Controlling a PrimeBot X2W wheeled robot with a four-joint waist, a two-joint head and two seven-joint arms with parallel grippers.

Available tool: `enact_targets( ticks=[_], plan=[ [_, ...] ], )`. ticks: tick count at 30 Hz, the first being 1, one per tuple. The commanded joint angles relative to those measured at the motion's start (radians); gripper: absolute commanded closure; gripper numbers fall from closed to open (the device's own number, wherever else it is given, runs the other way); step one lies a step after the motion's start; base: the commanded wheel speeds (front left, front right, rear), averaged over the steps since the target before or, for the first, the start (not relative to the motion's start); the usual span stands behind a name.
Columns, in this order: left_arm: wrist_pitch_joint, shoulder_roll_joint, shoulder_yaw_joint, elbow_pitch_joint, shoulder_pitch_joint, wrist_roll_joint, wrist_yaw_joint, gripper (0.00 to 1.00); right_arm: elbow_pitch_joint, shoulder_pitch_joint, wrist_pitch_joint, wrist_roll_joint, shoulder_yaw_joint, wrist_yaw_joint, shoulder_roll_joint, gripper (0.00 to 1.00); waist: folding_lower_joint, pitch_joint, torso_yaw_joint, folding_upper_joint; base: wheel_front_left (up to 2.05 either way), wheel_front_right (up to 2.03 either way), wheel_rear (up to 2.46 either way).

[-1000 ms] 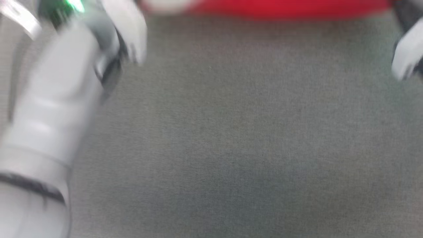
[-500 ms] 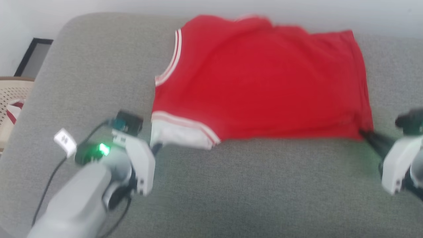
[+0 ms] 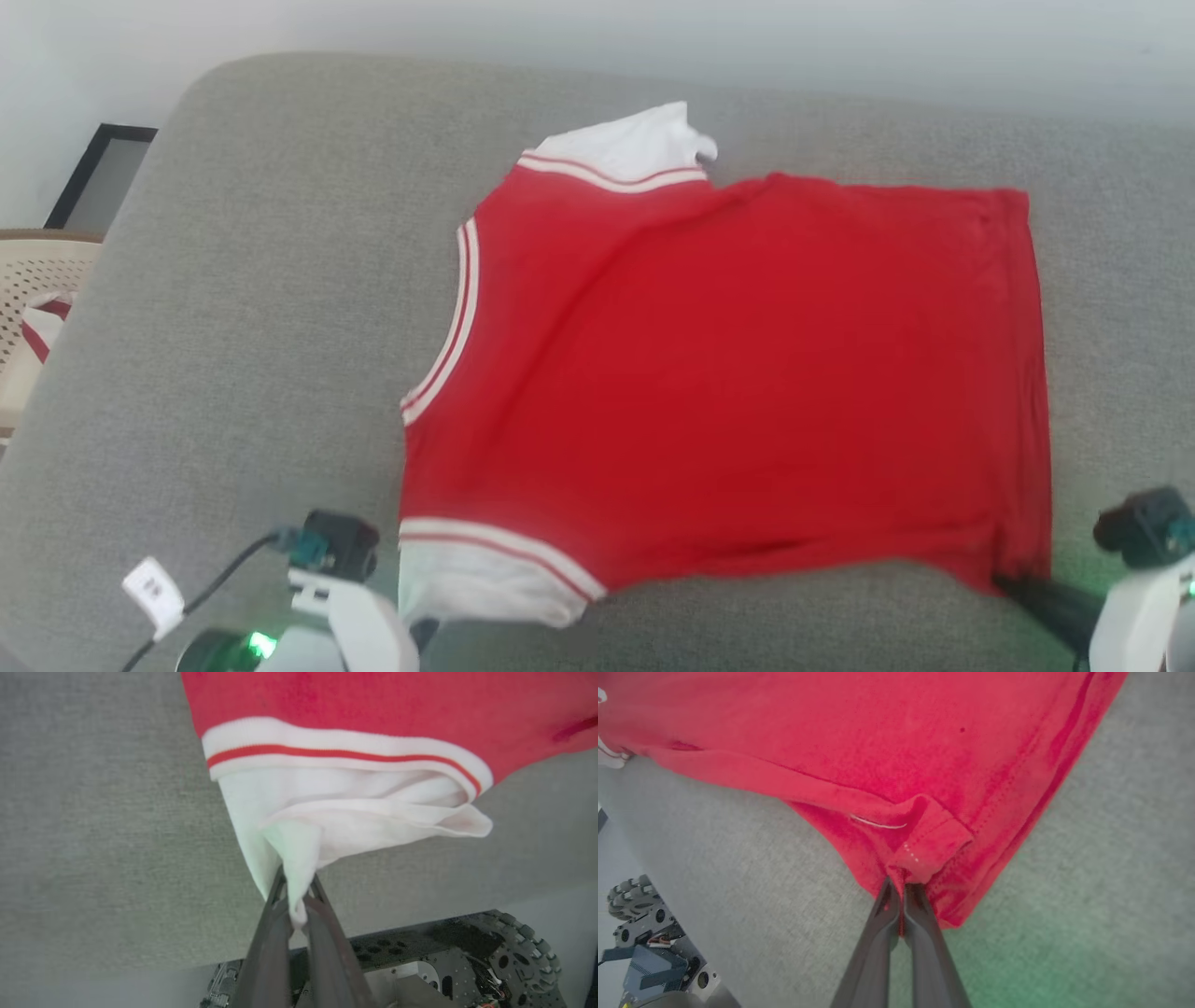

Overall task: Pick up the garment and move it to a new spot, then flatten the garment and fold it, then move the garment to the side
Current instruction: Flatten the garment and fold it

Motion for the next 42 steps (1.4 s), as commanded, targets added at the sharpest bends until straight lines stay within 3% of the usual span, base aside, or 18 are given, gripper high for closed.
enact_targets(
  ticks=[1,9,16,20,25,33,40,42],
  plan=[
    [0.006,0.007,0.005,-0.013,0.015,-0.01,0.013,1.0,-0.011,0.031,0.013,0.005,0.011,0.0,-0.005,1.0,0.0,0.003,-0.002,0.0,0.0,0.0,0.0],
    [0.018,0.089,0.033,-0.13,0.089,0.013,0.102,1.0,-0.117,0.142,0.033,0.003,-0.044,-0.001,-0.082,1.0,0.0,0.027,-0.019,0.0,0.0,0.0,0.0],
    [0.024,0.143,0.061,-0.226,-0.021,0.083,0.105,1.0,-0.166,0.117,0.03,-0.026,-0.161,-0.001,-0.082,1.0,0.0,0.046,-0.049,0.0,0.0,0.0,0.0],
    [0.06,0.167,0.058,-0.245,-0.15,0.145,0.068,1.0,-0.177,0.063,0.058,-0.056,-0.219,-0.001,-0.06,1.0,0.0,0.061,-0.066,0.0,0.0,0.0,0.0],
    [0.094,0.123,0.038,-0.173,-0.347,0.184,-0.027,1.0,-0.15,-0.044,0.109,-0.091,-0.258,-0.001,-0.012,1.0,0.0,0.092,-0.082,0.0,0.0,0.0,0.0],
    [0.103,0.003,-0.011,0.14,-0.565,0.196,-0.158,1.0,-0.046,-0.224,0.175,-0.146,-0.198,-0.001,0.073,1.0,0.0,0.147,-0.103,0.0,0.0,0.0,0.0],
    [0.107,-0.088,-0.036,0.404,-0.618,0.159,-0.217,1.0,0.055,-0.327,0.178,-0.138,-0.096,-0.001,0.121,1.0,0.0,0.167,-0.107,0.0,0.0,0.0,0.0],
    [0.105,-0.107,-0.041,0.462,-0.624,0.149,-0.228,0.94,0.075,-0.345,0.173,-0.129,-0.069,-0.001,0.128,1.0,0.0,0.167,-0.107,0.0,0.0,0.0,0.0]
  ],
)
